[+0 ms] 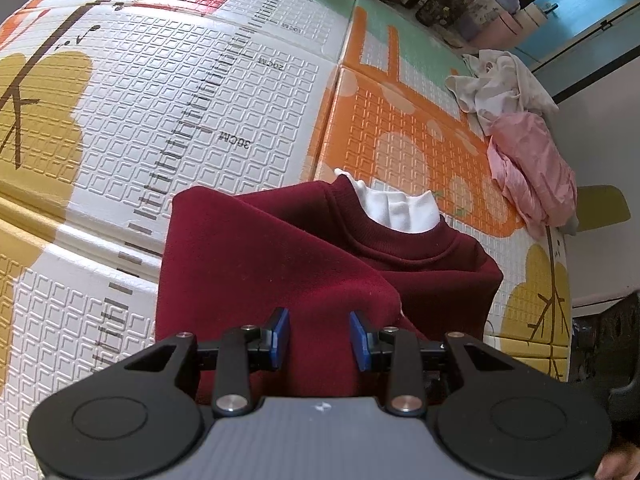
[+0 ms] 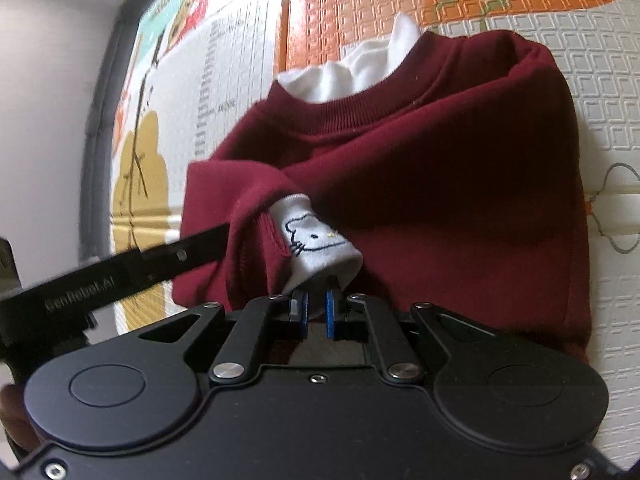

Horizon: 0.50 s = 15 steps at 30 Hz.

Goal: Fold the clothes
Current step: 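Open and withdraw the left gripper while the right gripper holds the cuff on the body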

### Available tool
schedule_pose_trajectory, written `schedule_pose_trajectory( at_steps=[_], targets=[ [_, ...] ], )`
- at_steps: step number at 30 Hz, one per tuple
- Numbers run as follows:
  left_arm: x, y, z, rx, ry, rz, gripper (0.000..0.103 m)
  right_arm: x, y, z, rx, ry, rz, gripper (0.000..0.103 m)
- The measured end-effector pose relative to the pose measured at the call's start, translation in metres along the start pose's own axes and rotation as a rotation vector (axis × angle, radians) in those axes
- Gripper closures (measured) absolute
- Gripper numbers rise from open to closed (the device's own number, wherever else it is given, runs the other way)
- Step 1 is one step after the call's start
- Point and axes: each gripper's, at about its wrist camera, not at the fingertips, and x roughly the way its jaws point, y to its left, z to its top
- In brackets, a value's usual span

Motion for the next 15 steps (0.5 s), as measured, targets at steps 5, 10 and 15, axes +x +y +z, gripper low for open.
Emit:
schedule_pose_trajectory(
  at_steps=[5, 10, 15],
  targets=[
    [0.001, -0.001, -0.001, 0.003, 0.004, -0.001, 0.067, 0.002, 0.0, -0.004, -0.017, 0.013, -0.027, 0.095],
    [0.0, -0.001, -0.002, 0.003, 0.001, -0.001, 0.067, 0.002, 0.004, -0.01, -0.063, 0.034, -0.086, 0.095],
    [-0.006, 0.0, -0.003, 0.01, -0.001, -0.002, 0.066, -0.001, 0.001, -0.017, -0.075, 0.038, -0.096, 0.095]
  ],
)
